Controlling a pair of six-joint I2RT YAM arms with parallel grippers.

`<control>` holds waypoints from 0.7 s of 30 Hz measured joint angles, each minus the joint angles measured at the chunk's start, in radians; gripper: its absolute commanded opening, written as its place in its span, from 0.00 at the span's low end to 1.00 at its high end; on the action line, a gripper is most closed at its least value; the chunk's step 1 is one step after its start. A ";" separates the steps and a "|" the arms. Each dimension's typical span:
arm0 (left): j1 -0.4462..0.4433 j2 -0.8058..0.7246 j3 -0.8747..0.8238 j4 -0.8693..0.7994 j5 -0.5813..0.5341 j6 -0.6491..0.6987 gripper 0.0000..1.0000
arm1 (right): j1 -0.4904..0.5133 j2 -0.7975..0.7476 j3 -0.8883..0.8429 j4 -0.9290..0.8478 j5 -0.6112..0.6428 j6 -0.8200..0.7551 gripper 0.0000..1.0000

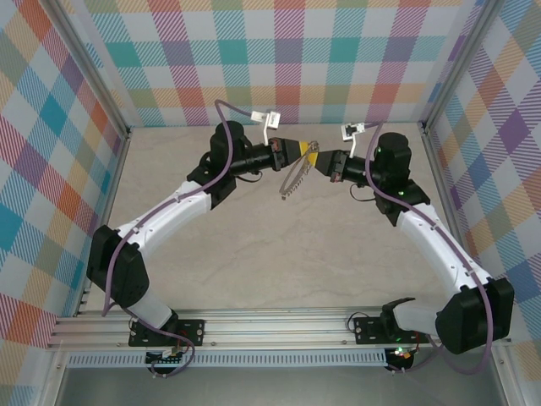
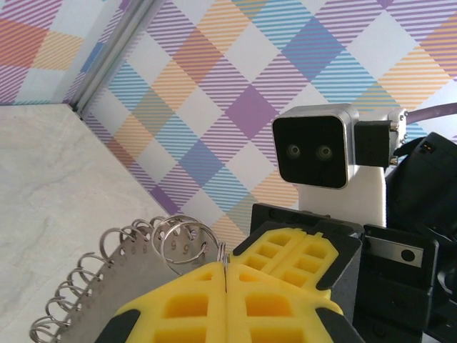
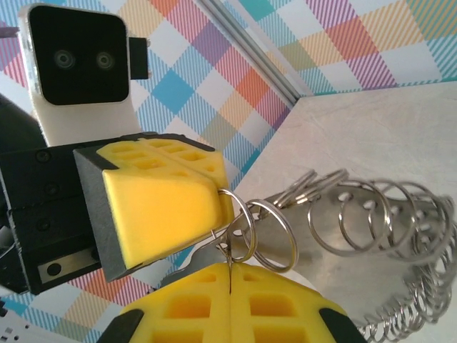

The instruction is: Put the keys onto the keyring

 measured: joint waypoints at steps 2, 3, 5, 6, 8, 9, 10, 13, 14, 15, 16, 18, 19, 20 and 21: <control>-0.002 -0.007 -0.012 0.008 -0.015 0.000 0.00 | 0.015 0.000 0.011 -0.026 0.032 0.000 0.00; -0.003 -0.008 -0.017 0.011 -0.024 0.001 0.00 | 0.022 0.000 0.017 -0.039 0.048 0.000 0.00; -0.006 -0.010 -0.020 0.014 -0.039 0.004 0.00 | 0.035 0.000 0.024 -0.059 0.080 0.000 0.00; -0.008 -0.010 -0.021 0.014 -0.046 0.005 0.00 | 0.042 0.000 0.029 -0.069 0.097 0.000 0.00; -0.011 -0.010 -0.026 0.014 -0.058 0.006 0.00 | 0.056 0.000 0.037 -0.086 0.124 0.001 0.00; -0.011 -0.010 -0.026 0.014 -0.063 0.008 0.00 | 0.063 0.002 0.041 -0.095 0.139 0.001 0.00; -0.012 -0.010 -0.027 0.014 -0.067 0.008 0.00 | 0.069 0.003 0.047 -0.103 0.148 0.001 0.00; -0.012 -0.010 -0.027 0.018 -0.081 0.008 0.00 | 0.087 0.015 0.071 -0.129 0.173 0.000 0.00; -0.012 -0.010 -0.027 0.019 -0.085 0.008 0.00 | 0.090 0.019 0.077 -0.136 0.178 0.000 0.00; -0.012 -0.010 -0.027 0.021 -0.087 0.008 0.00 | 0.092 0.019 0.080 -0.140 0.183 -0.001 0.00; -0.013 -0.010 -0.028 0.021 -0.090 0.008 0.00 | 0.094 0.019 0.080 -0.142 0.188 -0.003 0.02; -0.016 -0.010 -0.031 0.022 -0.098 0.007 0.00 | 0.095 0.019 0.080 -0.147 0.192 -0.013 0.12; -0.017 -0.010 -0.032 0.022 -0.101 0.007 0.00 | 0.095 0.019 0.080 -0.150 0.192 -0.019 0.17; -0.021 -0.010 -0.033 0.022 -0.104 0.006 0.00 | 0.097 0.019 0.080 -0.152 0.187 -0.024 0.21; -0.024 -0.010 -0.033 0.022 -0.107 0.004 0.00 | 0.099 0.017 0.080 -0.159 0.188 -0.025 0.25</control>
